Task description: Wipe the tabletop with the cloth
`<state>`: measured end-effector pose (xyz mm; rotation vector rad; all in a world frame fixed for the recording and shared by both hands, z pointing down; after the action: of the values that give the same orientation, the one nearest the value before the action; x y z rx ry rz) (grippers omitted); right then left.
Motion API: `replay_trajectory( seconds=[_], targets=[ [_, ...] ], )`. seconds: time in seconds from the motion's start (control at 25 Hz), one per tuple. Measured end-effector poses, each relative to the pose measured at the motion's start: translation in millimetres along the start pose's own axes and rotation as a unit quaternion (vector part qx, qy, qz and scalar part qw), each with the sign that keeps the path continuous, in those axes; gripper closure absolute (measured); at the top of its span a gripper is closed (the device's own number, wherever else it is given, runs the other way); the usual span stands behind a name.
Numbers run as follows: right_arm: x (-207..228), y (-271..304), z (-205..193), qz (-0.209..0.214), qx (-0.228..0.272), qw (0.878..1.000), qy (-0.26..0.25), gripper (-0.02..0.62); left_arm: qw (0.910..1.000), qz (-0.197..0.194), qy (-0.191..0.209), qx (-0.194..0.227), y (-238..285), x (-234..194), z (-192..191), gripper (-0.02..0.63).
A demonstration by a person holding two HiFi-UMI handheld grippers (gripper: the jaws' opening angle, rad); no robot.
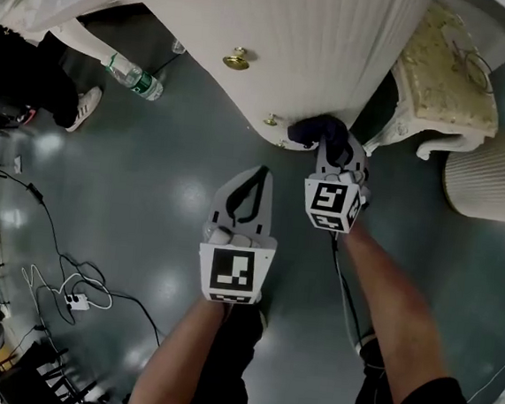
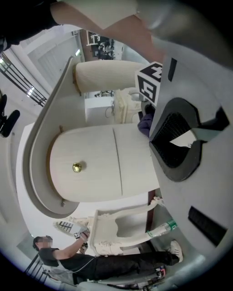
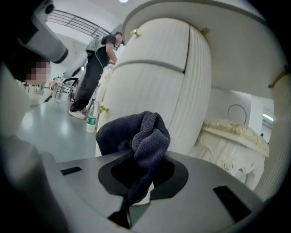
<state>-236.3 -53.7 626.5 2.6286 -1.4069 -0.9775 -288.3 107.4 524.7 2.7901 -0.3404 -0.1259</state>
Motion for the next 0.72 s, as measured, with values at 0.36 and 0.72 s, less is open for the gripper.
replay_trajectory(
  seconds=[0.36,0.72],
  targets=[
    [113.5,-23.0,80.8,0.021,-0.021,0.996,0.089,0.551,0.9991,0.0,-0.02,-0.037,-19.8,38.3,50.1,0.6],
    [201.9,-46.4,160.9,-0.017,0.031,0.996,0.082,0.551,0.9986,-0.02,-0.038,-0.03,-10.4,68.9,112.0,0.598]
  ],
)
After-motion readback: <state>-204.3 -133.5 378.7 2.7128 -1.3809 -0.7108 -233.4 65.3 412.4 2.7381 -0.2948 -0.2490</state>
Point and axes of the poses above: the fingertips, and each gripper's own axes: y forward along the fingers, x to its right, z out of its top, the point moved 6 cm from there along -y, backward along the fingers, and after that the axes turned 12 degrees about -y, right-handed, at the moved point
